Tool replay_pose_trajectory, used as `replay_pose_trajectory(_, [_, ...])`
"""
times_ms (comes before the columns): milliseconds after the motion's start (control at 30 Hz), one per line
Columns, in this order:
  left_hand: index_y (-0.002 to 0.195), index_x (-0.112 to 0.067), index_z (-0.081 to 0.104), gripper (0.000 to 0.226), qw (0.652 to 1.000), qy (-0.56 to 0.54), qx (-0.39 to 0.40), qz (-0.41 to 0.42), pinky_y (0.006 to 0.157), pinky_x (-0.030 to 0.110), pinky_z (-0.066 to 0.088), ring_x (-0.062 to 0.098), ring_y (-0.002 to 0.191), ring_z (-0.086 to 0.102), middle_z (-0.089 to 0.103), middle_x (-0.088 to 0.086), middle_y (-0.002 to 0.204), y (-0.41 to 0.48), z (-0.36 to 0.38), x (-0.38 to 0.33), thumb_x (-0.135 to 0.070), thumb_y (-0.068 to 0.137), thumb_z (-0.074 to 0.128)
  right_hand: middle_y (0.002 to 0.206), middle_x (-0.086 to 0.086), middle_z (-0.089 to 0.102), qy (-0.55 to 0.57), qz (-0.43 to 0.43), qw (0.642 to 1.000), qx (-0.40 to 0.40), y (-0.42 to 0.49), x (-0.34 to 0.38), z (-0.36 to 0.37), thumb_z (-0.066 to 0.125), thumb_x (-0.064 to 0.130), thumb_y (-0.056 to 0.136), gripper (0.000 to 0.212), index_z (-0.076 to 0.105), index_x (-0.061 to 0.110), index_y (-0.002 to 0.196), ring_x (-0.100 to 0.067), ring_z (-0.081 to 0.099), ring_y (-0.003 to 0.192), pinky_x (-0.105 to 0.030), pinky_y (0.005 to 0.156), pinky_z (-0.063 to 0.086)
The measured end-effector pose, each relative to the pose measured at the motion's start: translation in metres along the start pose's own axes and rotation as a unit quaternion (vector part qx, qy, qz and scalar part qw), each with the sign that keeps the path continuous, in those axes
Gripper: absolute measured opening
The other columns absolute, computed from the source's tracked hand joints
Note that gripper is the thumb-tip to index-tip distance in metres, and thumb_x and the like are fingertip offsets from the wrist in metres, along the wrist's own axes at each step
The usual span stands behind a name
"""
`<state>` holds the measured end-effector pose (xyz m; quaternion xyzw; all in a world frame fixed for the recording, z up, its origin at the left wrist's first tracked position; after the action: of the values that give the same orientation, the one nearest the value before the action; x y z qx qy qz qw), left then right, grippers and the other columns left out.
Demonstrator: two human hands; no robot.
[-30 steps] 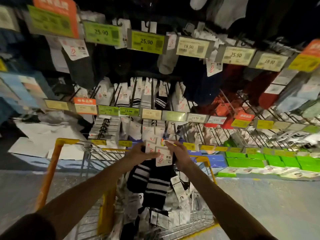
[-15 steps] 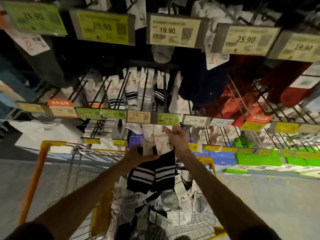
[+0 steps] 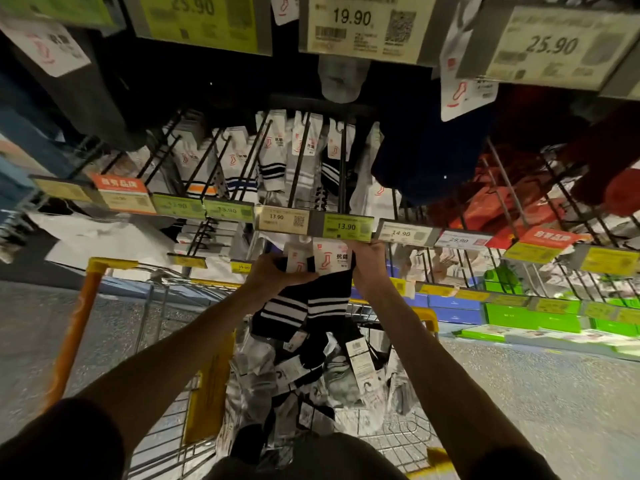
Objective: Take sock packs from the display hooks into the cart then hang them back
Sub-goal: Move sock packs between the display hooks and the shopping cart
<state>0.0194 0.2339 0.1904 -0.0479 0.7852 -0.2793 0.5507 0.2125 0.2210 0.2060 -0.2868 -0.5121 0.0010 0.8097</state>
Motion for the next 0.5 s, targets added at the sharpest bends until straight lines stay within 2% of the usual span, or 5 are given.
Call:
replay_pose_trajectory(100, [0.099,-0.011,0.075,0.045,1.0,-0.013,-0.012,-0.005,0.087,0.037,0.059,0.015,0.088,0.074,0.077,0.0,0.093,0.002,0.001,-0.001,-0.021,0.06,0.094,0.067,-0.002,0.073,-0.012,0.004,1.0,0.0,0.001,0.001,-0.001,0.052,-0.017,0.084,0.028,0.068,0.005,0.083,-0.017,0.069,0.059,-0.028,0.054,0.055])
replay_pose_trajectory(233, [0.095,-0.016,0.075,0.036,0.999,-0.033,-0.008,0.001,0.081,0.03,0.06,0.011,0.085,0.074,0.077,-0.002,0.089,0.001,0.007,-0.008,-0.016,0.063,0.092,0.071,-0.005,0.072,0.006,-0.016,1.0,-0.019,0.0,0.003,-0.002,0.059,-0.009,0.078,0.017,0.067,-0.002,0.091,-0.019,0.069,0.062,-0.029,0.055,0.055])
replay_pose_trajectory(333, [0.091,-0.02,0.074,0.034,0.999,-0.035,-0.008,0.01,0.076,0.024,0.059,0.009,0.082,0.074,0.077,-0.005,0.087,0.003,0.009,-0.013,-0.017,0.063,0.092,0.078,-0.01,0.067,0.008,-0.015,1.0,-0.022,0.003,0.007,-0.002,0.058,0.004,0.065,0.04,0.061,-0.005,0.104,-0.019,0.067,0.064,-0.025,0.052,0.052])
replay_pose_trajectory(400, [0.093,-0.018,0.075,0.035,0.999,-0.034,-0.01,0.009,0.077,0.025,0.059,0.01,0.083,0.074,0.077,-0.003,0.089,0.004,0.008,-0.014,-0.018,0.062,0.093,0.08,-0.01,0.066,-0.013,-0.01,0.999,-0.029,0.007,0.006,-0.003,0.059,0.0,0.072,0.031,0.061,-0.002,0.103,-0.02,0.066,0.067,-0.026,0.053,0.052])
replay_pose_trajectory(500, [0.089,-0.02,0.074,0.032,0.999,-0.037,-0.01,0.005,0.075,0.025,0.059,0.008,0.08,0.073,0.077,-0.006,0.085,0.004,0.009,-0.012,-0.016,0.063,0.092,0.08,-0.008,0.069,-0.058,-0.01,0.997,-0.047,0.014,0.0,-0.005,0.053,-0.007,0.088,0.018,0.066,0.005,0.091,-0.024,0.066,0.072,-0.035,0.065,0.056])
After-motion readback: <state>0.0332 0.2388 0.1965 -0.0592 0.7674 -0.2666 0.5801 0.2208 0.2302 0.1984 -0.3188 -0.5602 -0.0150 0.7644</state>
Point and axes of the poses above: each hand's wrist, its own y-axis towards the middle knuckle, its own z-axis out of the palm, x = y × z, the point moved 4 cm from there along y, towards the middle knuckle
